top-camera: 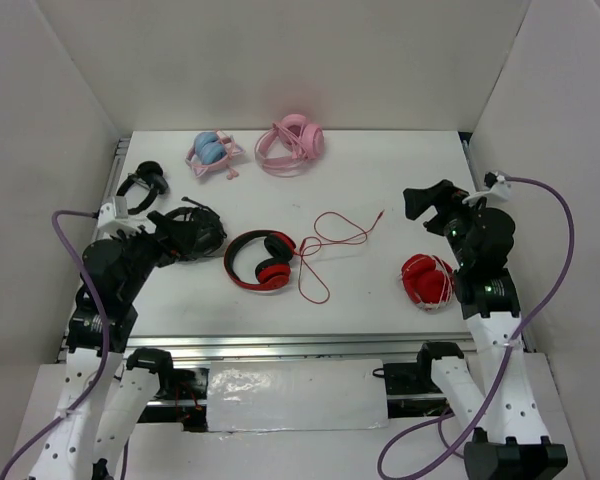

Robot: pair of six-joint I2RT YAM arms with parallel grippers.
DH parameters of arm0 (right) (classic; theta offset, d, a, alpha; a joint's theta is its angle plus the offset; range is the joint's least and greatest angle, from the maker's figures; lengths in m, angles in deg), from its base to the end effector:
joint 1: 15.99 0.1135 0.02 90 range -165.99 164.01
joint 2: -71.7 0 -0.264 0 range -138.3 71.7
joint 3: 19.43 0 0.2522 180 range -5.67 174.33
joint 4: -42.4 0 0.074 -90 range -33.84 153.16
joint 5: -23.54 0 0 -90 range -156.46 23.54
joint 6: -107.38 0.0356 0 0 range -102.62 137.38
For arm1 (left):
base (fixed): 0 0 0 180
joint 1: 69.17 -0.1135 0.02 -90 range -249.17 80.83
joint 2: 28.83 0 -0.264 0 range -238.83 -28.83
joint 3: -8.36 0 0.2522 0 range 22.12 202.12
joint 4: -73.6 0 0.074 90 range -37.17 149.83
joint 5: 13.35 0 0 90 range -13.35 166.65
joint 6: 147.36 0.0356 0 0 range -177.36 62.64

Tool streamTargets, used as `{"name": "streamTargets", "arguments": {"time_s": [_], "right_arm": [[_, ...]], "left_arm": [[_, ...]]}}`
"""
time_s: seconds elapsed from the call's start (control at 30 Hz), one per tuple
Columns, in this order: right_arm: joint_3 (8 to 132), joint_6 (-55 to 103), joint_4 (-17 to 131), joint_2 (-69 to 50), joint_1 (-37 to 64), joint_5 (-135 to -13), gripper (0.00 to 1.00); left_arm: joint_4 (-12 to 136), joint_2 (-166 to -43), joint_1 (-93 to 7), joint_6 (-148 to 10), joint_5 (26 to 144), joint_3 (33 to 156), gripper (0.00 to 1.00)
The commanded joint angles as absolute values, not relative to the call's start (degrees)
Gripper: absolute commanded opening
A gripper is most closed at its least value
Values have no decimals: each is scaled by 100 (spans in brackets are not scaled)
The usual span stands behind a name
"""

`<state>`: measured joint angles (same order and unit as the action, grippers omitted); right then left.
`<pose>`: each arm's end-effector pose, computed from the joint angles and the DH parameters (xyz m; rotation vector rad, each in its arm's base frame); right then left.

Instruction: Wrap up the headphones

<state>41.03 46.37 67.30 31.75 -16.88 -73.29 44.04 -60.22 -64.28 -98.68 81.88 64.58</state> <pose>0.1629 0.0017 0.3630 0.3404 1.6330 0.4709 0.1318 -0.0145 0.3479 -0.4628 1.6346 -0.6845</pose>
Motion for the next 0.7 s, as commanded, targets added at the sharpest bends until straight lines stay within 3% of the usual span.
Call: {"name": "streamTargets", "arguments": {"time_s": [0.0,0.2,0.33,0.43,0.57,0.67], "right_arm": [[4513,4594,6881,2934,-1635,-7718,100],[4083,4752,5731,2048,-1854,-9447,100],[5177,4089,6686,697,-971,-9828,100],[5340,3918,6812,403,214,-8505,100],[5068,3628,6056,402,1624,-5729,100],[4971,4066,5741,262,1715,-6036,100]], "left_arm": [[3983,-5932,-6451,-10096,8482,6440,99],[3698,-6161,-6451,-10069,8640,6062,99],[3602,-6380,-6451,-10069,8711,5886,99],[3479,-6390,-6442,-10130,8378,5824,99],[3461,-6319,-6433,-10175,8228,5772,99],[3443,-6293,-6425,-10201,8131,5780,99]]}}
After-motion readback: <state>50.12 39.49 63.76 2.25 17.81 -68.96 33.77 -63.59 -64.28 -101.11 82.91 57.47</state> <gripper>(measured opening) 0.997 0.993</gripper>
